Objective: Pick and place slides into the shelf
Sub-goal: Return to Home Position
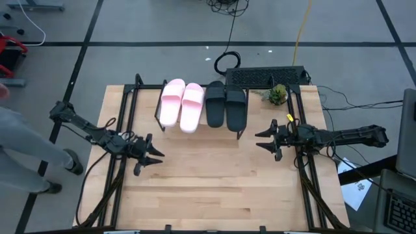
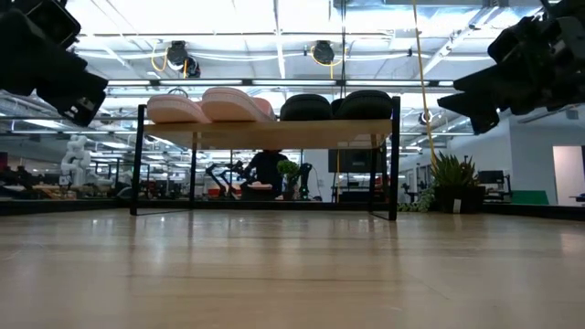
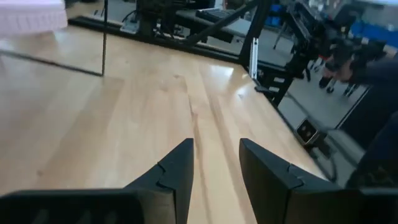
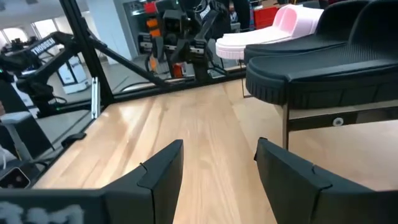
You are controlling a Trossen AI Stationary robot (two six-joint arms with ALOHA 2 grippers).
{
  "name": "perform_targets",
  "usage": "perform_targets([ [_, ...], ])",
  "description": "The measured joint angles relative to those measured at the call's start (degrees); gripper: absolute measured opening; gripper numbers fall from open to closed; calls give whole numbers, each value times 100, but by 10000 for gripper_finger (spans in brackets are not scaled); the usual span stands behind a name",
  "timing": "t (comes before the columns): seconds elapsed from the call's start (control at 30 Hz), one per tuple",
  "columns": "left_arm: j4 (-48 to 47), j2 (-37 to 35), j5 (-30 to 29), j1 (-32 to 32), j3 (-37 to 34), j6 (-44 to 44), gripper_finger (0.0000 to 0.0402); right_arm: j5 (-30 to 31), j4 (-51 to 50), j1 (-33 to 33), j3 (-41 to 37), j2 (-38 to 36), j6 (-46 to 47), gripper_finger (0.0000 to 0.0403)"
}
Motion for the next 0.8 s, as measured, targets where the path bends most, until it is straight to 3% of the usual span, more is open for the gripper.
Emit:
perform_targets([
  [0.2, 2, 0, 18, 0, 1, -699, 129, -2, -1, 0, 0, 0, -63, 194],
  [0.8, 7, 0, 16, 2, -1, -618, 129, -2, -1, -1, 0, 0, -52, 194],
])
